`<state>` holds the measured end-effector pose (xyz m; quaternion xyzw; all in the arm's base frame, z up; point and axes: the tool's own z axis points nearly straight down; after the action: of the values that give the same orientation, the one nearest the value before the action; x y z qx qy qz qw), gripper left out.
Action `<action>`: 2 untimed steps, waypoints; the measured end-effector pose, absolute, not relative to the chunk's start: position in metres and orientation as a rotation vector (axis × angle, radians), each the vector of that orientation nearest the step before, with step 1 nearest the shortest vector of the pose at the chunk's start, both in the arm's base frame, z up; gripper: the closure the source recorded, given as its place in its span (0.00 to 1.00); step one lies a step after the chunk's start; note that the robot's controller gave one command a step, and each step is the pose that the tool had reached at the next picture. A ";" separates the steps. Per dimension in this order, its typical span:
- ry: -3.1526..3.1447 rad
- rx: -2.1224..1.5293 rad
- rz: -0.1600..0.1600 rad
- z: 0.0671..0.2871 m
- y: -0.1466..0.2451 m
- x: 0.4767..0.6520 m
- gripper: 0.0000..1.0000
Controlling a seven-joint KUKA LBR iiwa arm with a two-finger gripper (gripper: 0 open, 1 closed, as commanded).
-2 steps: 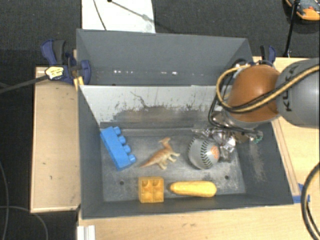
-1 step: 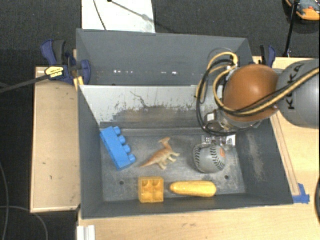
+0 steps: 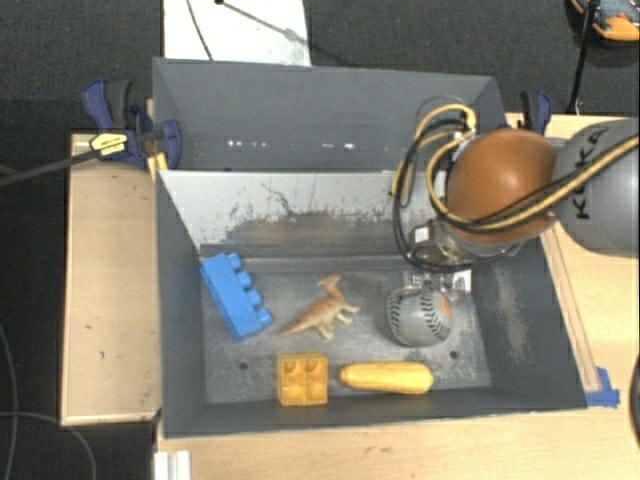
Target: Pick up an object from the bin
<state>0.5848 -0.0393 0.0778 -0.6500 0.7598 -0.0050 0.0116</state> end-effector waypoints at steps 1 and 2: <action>2.375 -2.030 -0.007 0.083 -0.039 0.583 1.00; 2.385 -2.039 0.004 0.100 -0.039 0.580 1.00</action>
Offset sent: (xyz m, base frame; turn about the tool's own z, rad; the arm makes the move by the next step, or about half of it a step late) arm 0.0001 -0.0002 0.0205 0.0001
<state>0.5801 -0.0394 0.1002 -0.6500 0.7600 0.0012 0.0019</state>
